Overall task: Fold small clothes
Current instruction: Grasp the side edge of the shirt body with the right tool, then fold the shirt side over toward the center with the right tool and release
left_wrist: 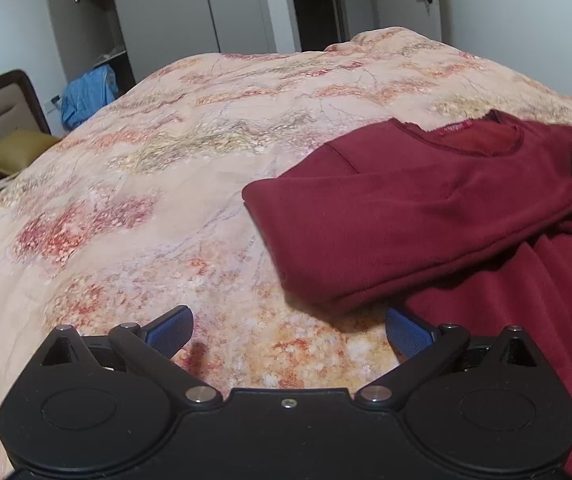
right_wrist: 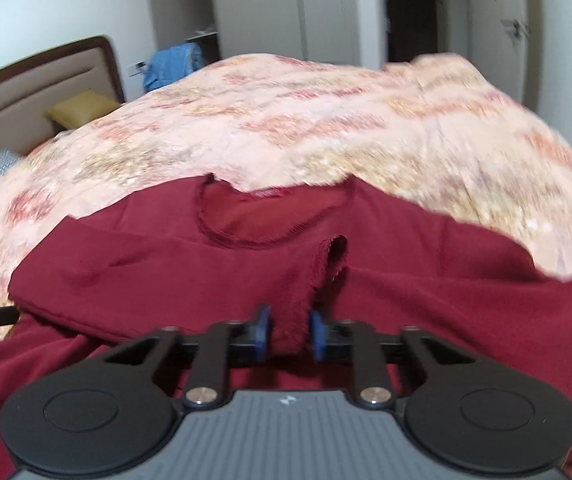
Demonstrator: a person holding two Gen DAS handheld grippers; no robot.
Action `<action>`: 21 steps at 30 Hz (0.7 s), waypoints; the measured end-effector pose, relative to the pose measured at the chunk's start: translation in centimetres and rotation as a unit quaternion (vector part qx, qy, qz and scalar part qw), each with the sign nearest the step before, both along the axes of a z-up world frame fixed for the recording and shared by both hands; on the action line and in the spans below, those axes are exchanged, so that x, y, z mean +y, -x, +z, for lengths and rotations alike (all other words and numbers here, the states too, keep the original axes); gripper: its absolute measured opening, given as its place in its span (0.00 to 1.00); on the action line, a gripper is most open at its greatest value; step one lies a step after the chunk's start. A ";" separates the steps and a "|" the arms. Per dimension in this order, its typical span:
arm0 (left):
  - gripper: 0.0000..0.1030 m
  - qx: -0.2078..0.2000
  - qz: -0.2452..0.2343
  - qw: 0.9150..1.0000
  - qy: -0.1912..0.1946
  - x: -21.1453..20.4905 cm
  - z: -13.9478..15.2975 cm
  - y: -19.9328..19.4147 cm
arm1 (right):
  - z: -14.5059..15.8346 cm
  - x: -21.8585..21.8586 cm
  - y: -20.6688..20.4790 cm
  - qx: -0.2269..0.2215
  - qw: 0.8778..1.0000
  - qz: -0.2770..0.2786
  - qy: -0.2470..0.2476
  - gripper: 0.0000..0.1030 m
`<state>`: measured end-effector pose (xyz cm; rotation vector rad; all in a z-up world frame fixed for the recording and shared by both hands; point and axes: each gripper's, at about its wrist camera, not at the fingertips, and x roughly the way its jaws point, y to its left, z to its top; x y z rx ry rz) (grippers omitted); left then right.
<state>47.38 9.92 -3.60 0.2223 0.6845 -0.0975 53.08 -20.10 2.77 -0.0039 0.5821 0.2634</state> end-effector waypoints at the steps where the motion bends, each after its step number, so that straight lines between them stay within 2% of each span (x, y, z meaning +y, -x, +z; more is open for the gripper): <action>1: 0.98 -0.005 -0.001 1.000 -0.002 -0.1 -0.1 0.0 | 0.6 0.3 0.1 -0.007 1.000 0.010 -0.005 0.13; 6: 0.86 -0.030 0.009 1.000 -0.002 0.1 -0.2 -0.8 | 5.4 1.1 0.9 -0.075 0.994 0.047 -0.057 0.12; 9: 0.70 -0.043 0.015 0.999 0.006 0.3 0.1 -1.1 | 8.7 1.2 1.1 -0.119 0.988 0.058 -0.085 0.12; 11: 0.49 -0.058 0.011 0.998 0.028 0.5 0.7 -0.9 | 10.2 1.2 1.3 -0.150 0.983 0.063 -0.084 0.12; 14: 0.36 -0.077 0.014 0.996 0.042 0.6 1.7 -0.6 | 11.3 1.2 1.3 -0.176 0.980 0.065 -0.070 0.12; 18: 0.35 -0.073 0.047 0.995 0.044 1.4 2.7 -0.9 | 10.4 0.6 1.6 -0.175 0.981 0.058 -0.057 0.12; 21: 0.35 -0.047 0.057 0.997 0.032 1.7 2.1 -1.4 | 7.7 -0.1 2.2 -0.140 0.987 0.058 -0.051 0.12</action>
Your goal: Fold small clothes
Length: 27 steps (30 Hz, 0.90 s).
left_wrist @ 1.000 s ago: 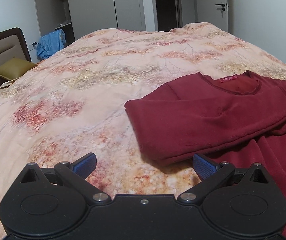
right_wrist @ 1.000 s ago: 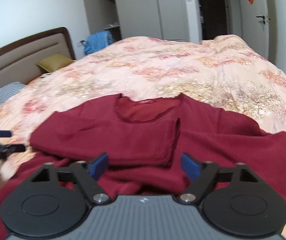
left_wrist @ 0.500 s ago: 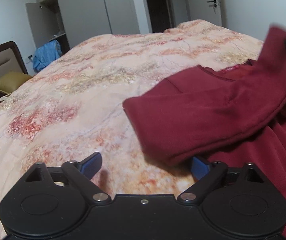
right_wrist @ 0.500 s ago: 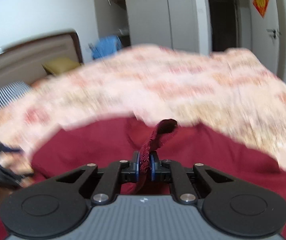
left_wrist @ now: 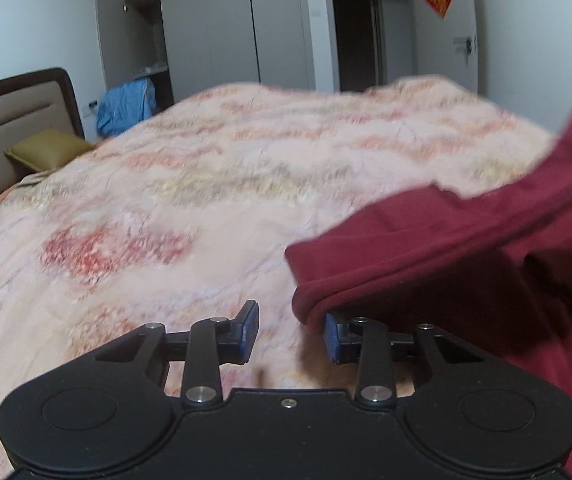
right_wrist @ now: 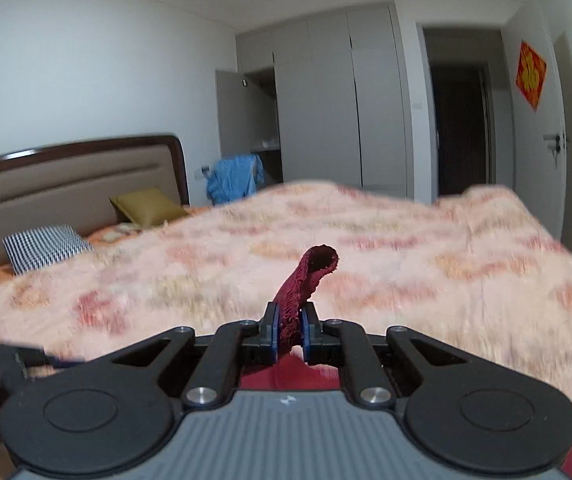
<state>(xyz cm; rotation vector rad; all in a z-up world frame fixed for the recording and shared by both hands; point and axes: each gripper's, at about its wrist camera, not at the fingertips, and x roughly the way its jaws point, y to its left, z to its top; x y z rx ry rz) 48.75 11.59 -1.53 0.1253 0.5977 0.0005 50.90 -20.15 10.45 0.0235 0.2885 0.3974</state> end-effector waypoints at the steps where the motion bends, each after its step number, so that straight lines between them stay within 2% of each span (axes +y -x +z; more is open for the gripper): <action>1: 0.35 0.005 0.000 1.000 -0.006 -0.1 -0.2 0.0 | -1.2 -0.2 0.3 0.015 1.000 0.001 0.006 0.12; 5: 0.36 0.013 -0.003 1.000 -0.025 -0.8 -0.7 0.4 | -6.1 -0.8 1.2 0.068 0.997 -0.002 0.036 0.12; 7: 0.39 0.024 -0.011 0.999 -0.024 -1.0 -0.8 0.5 | -7.7 -1.1 1.6 0.089 0.995 -0.003 0.037 0.13; 9: 0.50 0.040 -0.027 0.999 -0.016 -1.0 -0.8 0.7 | -8.6 -1.1 1.8 0.098 0.994 -0.005 0.047 0.13; 11: 0.76 0.035 -0.061 0.998 0.002 -0.9 -0.5 1.5 | -8.9 -1.2 2.1 0.102 0.993 -0.004 0.054 0.16; 13: 0.90 0.022 -0.088 0.996 -0.003 -1.2 0.0 2.6 | -8.8 -1.3 2.3 0.107 0.993 -0.001 0.056 0.20; 16: 0.97 0.005 -0.114 0.993 -0.015 -1.8 0.8 3.7 | -8.5 -1.7 2.2 0.100 0.993 -0.009 0.062 0.34; 17: 0.99 0.001 -0.119 0.993 -0.014 -1.9 1.0 3.9 | -8.4 -1.8 2.2 0.097 0.993 -0.014 0.061 0.46; 18: 0.99 -0.002 -0.117 0.993 -0.012 -2.0 1.1 4.0 | -8.4 -1.9 2.3 0.094 0.994 -0.018 0.058 0.52; 19: 0.99 -0.002 -0.109 0.994 -0.009 -2.1 1.1 3.9 | -8.3 -2.0 2.3 0.093 0.994 -0.021 0.054 0.54; 21: 0.99 0.008 -0.070 0.997 -0.011 -2.3 0.8 3.0 | -8.5 -2.0 2.1 0.091 0.994 -0.032 0.058 0.67; 24: 0.99 0.049 0.010 0.999 -0.011 -2.0 -0.4 0.7 | -9.4 -1.4 1.5 0.103 0.988 -0.056 0.099 0.73; 27: 0.99 0.075 0.041 0.996 0.019 -1.1 -1.0 0.0 | -9.6 -1.7 2.0 0.107 0.987 -0.060 0.102 0.77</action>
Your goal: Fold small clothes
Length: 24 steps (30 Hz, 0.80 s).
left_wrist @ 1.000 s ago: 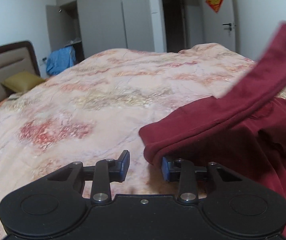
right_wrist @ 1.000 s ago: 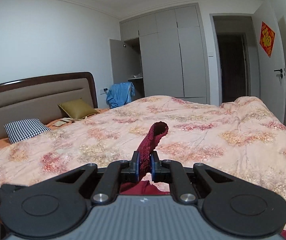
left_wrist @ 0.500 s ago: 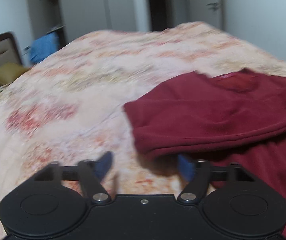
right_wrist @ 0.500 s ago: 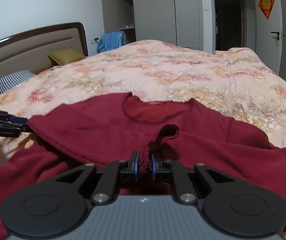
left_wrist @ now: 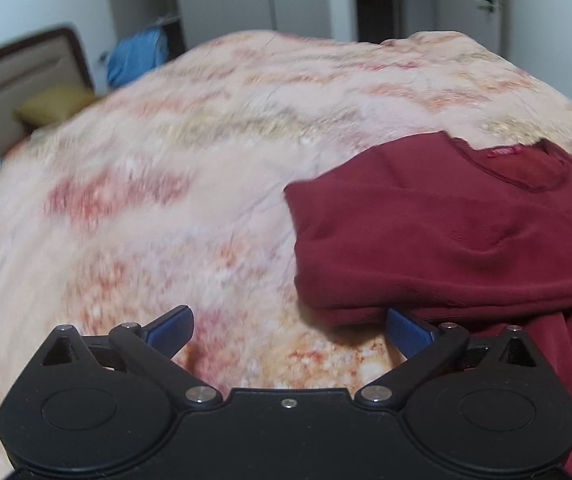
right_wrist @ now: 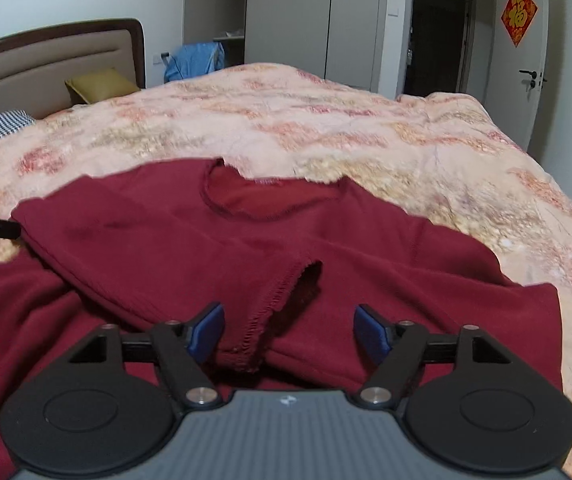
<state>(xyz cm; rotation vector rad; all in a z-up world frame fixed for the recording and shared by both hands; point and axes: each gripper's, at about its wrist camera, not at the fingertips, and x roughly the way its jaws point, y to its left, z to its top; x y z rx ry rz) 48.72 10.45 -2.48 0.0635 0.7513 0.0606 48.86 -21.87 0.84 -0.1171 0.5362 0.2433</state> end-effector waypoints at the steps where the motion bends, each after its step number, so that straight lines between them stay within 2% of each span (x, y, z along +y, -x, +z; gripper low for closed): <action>1: 0.99 -0.003 0.003 1.000 0.010 0.2 0.2 0.2 | 0.1 -0.4 0.5 -0.003 1.000 -0.001 -0.001 0.79; 3: 0.99 -0.015 0.004 1.000 0.021 0.4 1.0 1.2 | 0.6 -1.1 1.9 -0.017 1.000 0.003 -0.004 0.92; 5: 0.99 -0.028 0.008 0.999 0.026 0.3 2.0 2.3 | 1.5 -2.0 3.8 -0.041 0.999 0.011 -0.018 1.00; 12: 0.99 -0.052 0.010 0.996 0.074 -0.7 6.3 7.3 | 4.9 -3.4 11.5 -0.101 0.993 0.023 -0.050 1.00; 18: 0.99 -0.090 0.004 0.992 0.093 -1.2 10.4 14.3 | 6.6 -3.1 18.5 -0.130 0.990 0.038 -0.038 1.00; 21: 0.99 -0.095 0.004 0.991 0.097 -1.2 10.7 18.4 | 6.3 -2.8 21.8 -0.135 0.989 0.048 -0.033 1.00; 24: 0.99 -0.087 -0.001 0.992 0.096 -1.4 9.8 21.7 | 5.3 -2.5 24.5 -0.134 0.989 0.052 -0.028 1.00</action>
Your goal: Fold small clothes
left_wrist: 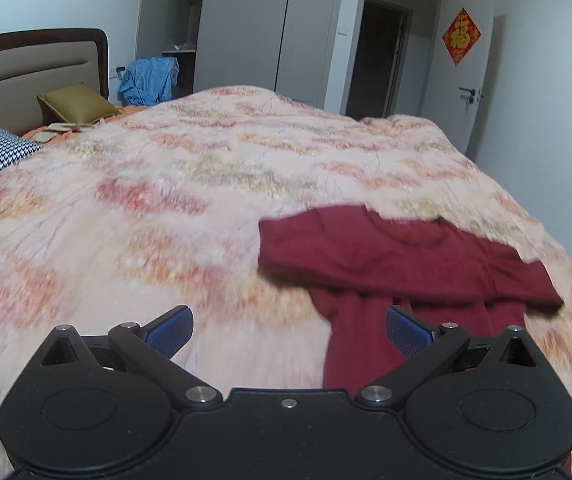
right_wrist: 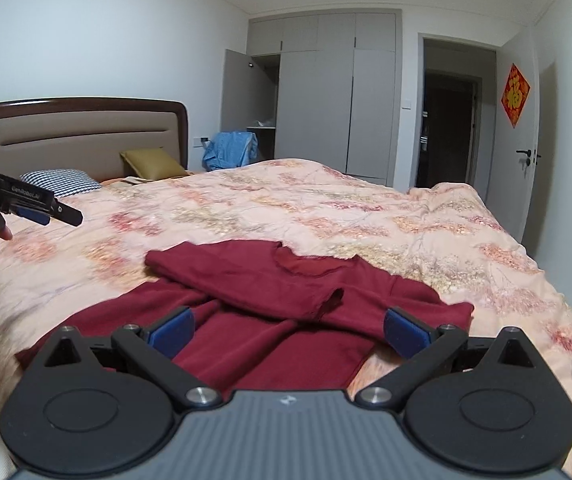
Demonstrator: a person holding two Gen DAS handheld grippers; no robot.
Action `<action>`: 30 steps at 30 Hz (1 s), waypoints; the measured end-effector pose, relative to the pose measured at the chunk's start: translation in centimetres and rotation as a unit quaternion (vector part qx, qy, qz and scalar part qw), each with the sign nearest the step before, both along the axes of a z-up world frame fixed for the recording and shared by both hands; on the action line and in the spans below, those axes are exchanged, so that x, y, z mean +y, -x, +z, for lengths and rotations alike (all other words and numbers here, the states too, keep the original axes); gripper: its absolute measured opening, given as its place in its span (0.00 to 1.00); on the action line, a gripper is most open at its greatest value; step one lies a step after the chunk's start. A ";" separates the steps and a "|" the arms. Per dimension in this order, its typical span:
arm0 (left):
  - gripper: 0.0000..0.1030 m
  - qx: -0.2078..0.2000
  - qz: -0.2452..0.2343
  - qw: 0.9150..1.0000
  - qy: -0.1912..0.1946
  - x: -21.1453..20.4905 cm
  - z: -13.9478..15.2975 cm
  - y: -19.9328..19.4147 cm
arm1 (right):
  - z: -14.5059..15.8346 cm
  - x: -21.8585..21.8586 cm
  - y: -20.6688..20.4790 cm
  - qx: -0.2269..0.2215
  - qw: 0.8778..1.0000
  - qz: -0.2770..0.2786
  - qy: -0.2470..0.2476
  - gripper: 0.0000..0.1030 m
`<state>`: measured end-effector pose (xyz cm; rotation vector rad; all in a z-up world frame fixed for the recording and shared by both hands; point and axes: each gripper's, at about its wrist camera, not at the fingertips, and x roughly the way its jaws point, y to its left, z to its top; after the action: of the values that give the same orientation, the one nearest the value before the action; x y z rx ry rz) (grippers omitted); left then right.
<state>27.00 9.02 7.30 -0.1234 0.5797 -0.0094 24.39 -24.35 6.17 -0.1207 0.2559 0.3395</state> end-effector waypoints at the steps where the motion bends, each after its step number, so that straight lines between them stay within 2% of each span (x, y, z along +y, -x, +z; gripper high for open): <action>1: 0.99 0.004 -0.002 1.000 0.002 -0.1 -0.5 0.9 | -0.5 0.1 1.0 0.004 1.000 -0.001 0.001 1.00; 9: 0.99 0.046 -0.017 0.997 0.066 -0.4 -4.9 5.2 | -5.5 -0.1 5.1 0.061 0.997 -0.040 -0.027 1.00; 14: 0.99 0.084 -0.005 0.993 0.089 -0.5 -7.9 4.7 | -8.2 -0.9 6.0 0.114 0.990 -0.049 -0.074 1.00; 18: 0.99 0.114 0.023 0.983 0.143 0.5 -9.5 3.4 | -9.5 -1.5 5.8 0.147 0.979 -0.063 -0.130 1.00; 20: 0.99 0.121 0.021 0.980 0.159 0.7 -9.8 2.9 | -10.0 -1.4 5.4 0.158 0.973 -0.066 -0.152 1.00; 23: 0.93 0.121 0.010 0.979 0.166 0.6 -9.7 2.3 | -10.2 -0.9 4.8 0.162 0.974 -0.072 -0.144 0.91; 25: 0.87 0.124 -0.003 0.978 0.165 0.4 -9.6 2.2 | -10.3 -0.4 4.4 0.162 0.974 -0.071 -0.140 0.89; 28: 0.78 0.127 -0.025 0.980 0.153 -0.2 -9.5 2.1 | -10.4 -0.2 4.3 0.162 0.974 -0.068 -0.145 0.73; 30: 0.66 0.132 -0.039 0.980 0.141 -0.5 -9.6 2.0 | -10.6 0.0 4.4 0.161 0.973 -0.069 -0.149 0.59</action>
<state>24.99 8.52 -2.27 -0.3812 0.8463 -0.1534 19.95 -24.35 -4.40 0.2500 0.5292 0.2545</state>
